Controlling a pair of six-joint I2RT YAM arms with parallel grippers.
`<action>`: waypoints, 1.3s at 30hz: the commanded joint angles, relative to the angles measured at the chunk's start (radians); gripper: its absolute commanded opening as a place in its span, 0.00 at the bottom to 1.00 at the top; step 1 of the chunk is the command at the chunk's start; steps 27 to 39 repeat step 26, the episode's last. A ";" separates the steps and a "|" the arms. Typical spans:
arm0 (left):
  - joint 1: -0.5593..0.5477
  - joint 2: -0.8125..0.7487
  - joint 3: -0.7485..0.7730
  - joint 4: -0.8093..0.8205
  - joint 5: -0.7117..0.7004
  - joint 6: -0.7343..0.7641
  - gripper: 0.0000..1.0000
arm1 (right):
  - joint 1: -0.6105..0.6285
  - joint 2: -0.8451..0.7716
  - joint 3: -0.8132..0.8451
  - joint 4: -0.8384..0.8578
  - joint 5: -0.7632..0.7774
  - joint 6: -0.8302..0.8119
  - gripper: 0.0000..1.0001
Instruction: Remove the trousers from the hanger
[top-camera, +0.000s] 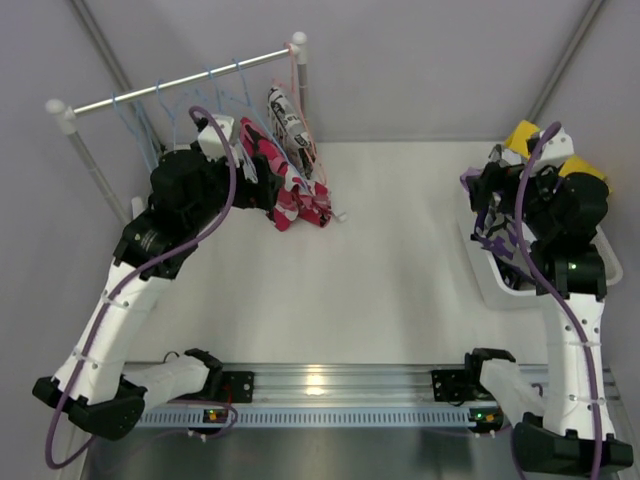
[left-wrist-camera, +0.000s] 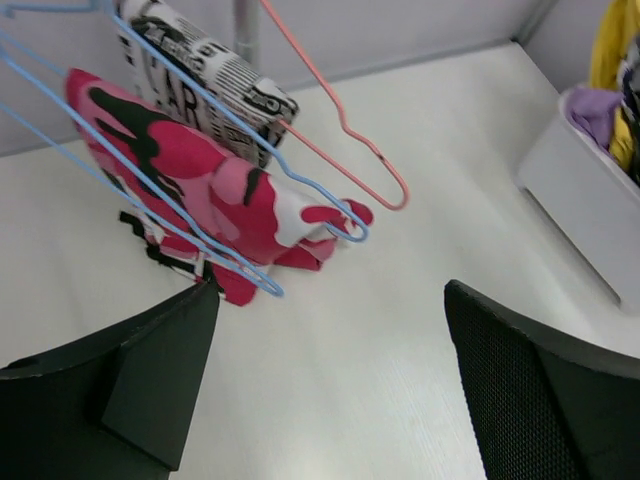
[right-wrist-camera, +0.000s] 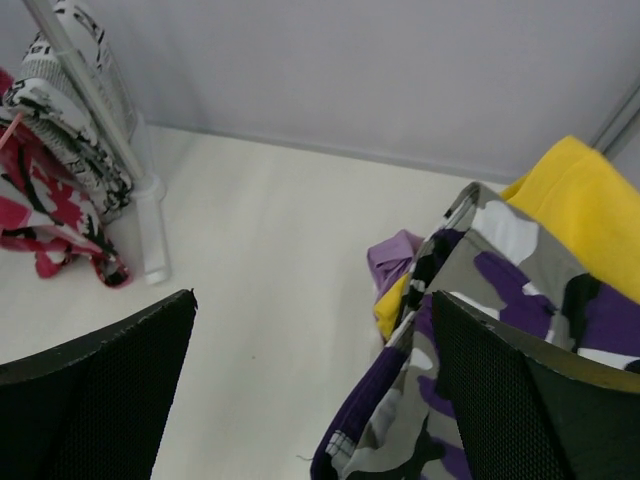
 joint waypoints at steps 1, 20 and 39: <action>0.015 -0.018 -0.003 -0.099 0.217 0.038 0.99 | 0.030 -0.052 -0.095 0.026 -0.081 0.053 0.99; 0.354 -0.276 -0.134 -0.118 0.093 0.079 0.99 | 0.145 -0.111 -0.235 0.123 -0.041 0.104 1.00; 0.390 -0.278 -0.137 -0.109 0.033 0.076 0.99 | 0.165 -0.127 -0.227 0.116 -0.036 0.075 1.00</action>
